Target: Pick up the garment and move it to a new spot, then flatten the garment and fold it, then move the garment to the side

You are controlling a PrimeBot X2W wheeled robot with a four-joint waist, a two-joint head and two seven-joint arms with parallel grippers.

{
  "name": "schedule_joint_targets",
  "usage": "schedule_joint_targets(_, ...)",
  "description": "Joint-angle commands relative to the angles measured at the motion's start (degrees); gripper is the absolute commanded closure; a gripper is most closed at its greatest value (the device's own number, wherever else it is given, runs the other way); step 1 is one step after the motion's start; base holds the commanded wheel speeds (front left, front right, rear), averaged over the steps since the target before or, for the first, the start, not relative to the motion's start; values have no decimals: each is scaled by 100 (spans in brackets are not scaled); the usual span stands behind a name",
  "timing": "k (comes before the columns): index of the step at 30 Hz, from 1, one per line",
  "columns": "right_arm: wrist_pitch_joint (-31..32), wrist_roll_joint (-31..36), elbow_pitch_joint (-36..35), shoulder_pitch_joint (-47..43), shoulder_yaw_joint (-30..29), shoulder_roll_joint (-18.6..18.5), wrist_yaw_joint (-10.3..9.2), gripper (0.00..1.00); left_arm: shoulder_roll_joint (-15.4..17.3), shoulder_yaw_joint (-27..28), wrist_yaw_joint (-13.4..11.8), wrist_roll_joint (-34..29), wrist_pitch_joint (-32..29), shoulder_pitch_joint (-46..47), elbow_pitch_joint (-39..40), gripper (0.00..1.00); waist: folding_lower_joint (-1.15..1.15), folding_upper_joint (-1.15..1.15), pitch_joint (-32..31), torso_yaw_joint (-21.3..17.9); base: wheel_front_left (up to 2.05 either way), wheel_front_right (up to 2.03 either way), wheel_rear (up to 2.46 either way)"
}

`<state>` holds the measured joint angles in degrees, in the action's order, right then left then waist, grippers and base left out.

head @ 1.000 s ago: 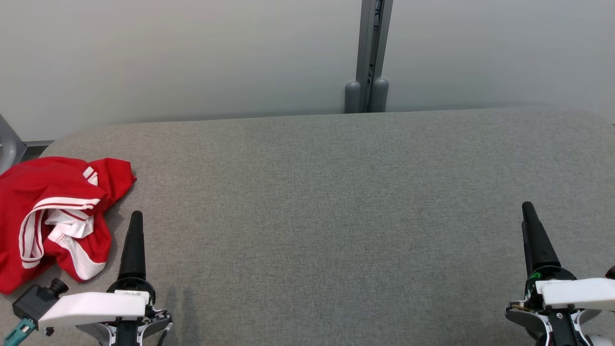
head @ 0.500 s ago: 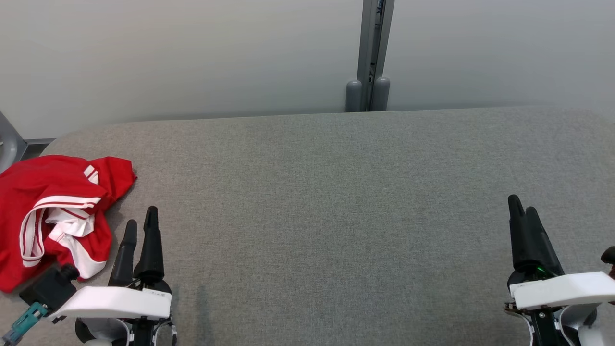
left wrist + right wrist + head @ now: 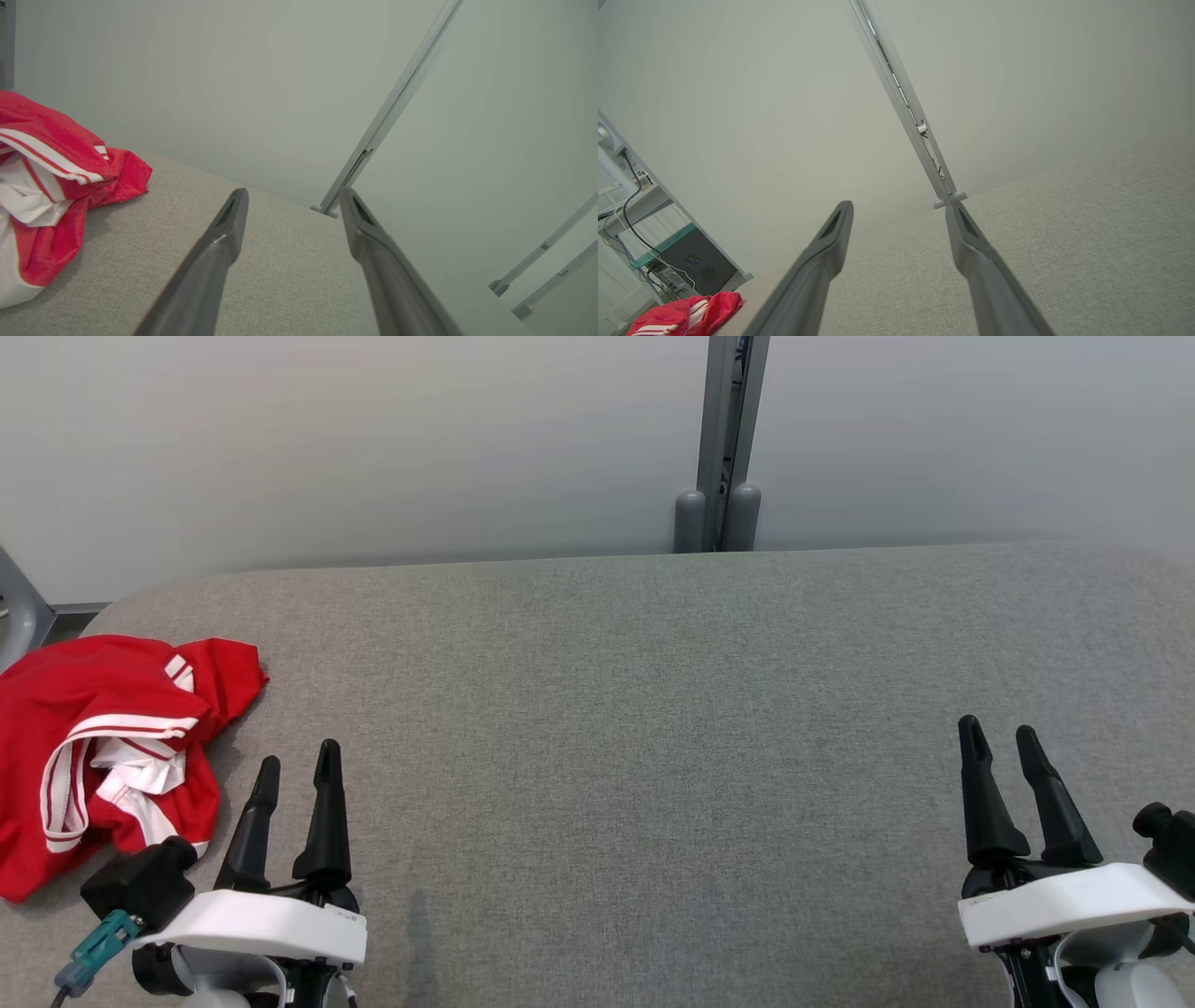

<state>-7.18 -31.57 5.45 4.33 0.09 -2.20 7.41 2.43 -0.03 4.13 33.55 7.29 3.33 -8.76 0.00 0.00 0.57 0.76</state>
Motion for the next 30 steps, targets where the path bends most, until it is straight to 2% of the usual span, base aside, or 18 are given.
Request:
schedule_joint_targets(1,-79,178,-56,130,-9,-53,7,0,40,-10,-41,-183,61,49,53,0,0,0,-2,2,0,0,0)
schedule_joint_targets(30,-469,1812,10,179,143,-74,10,0,52,-163,-116,-1705,450,39,14,0,0,0,-36,40,0,0,0)
